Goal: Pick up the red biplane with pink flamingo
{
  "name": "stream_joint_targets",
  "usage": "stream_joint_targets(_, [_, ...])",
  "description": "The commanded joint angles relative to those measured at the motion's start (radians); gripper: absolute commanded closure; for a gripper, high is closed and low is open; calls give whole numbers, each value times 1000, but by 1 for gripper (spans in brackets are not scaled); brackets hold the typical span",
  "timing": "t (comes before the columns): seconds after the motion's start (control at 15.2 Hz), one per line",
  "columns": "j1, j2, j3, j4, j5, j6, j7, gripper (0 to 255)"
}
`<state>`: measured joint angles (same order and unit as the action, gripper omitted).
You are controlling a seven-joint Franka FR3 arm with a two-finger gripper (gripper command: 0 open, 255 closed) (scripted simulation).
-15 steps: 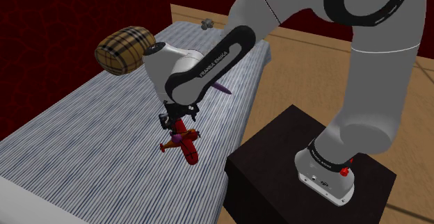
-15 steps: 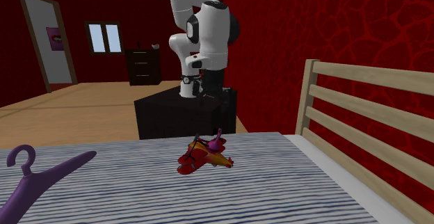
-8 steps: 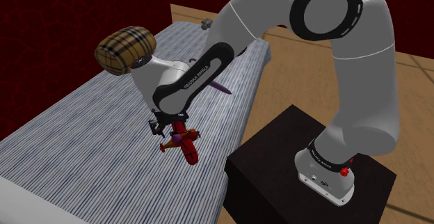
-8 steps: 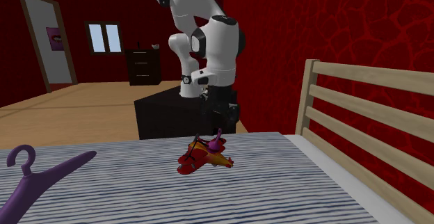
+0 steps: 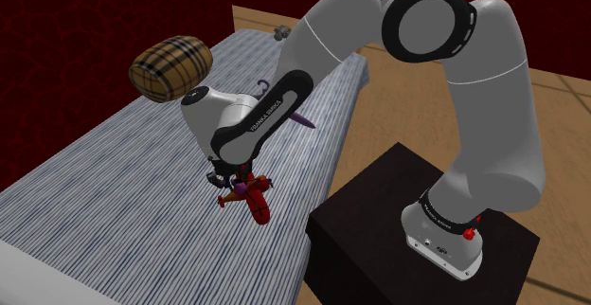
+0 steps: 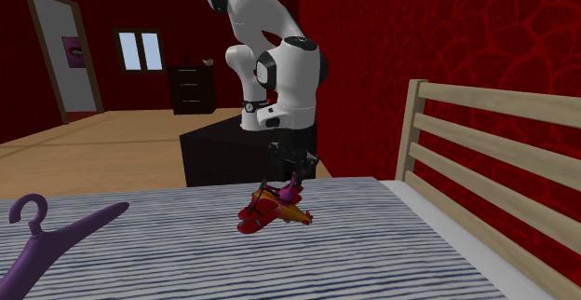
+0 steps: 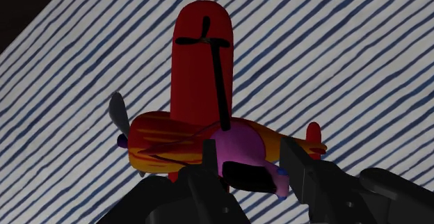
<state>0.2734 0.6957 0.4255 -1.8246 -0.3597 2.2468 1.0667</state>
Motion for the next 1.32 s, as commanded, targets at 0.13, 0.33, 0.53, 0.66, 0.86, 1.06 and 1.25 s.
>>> stream_joint_targets(0.13, [0,1,0,0,0,1,0,255])
stream_joint_targets(0.33, [0,1,-1,0,-1,1,0,255])
stream_joint_targets(0.53, [-3,-10,4,-3,4,-6,-2,255])
stream_joint_targets(0.66, [-8,-31,11,-7,13,-22,-7,255])
stream_joint_targets(0.86, [-17,-61,23,-11,27,-47,-14,255])
stream_joint_targets(1.06, [-25,-90,34,-12,41,-73,-22,255])
stream_joint_targets(1.25, [-32,-118,44,-12,55,-99,-30,255])
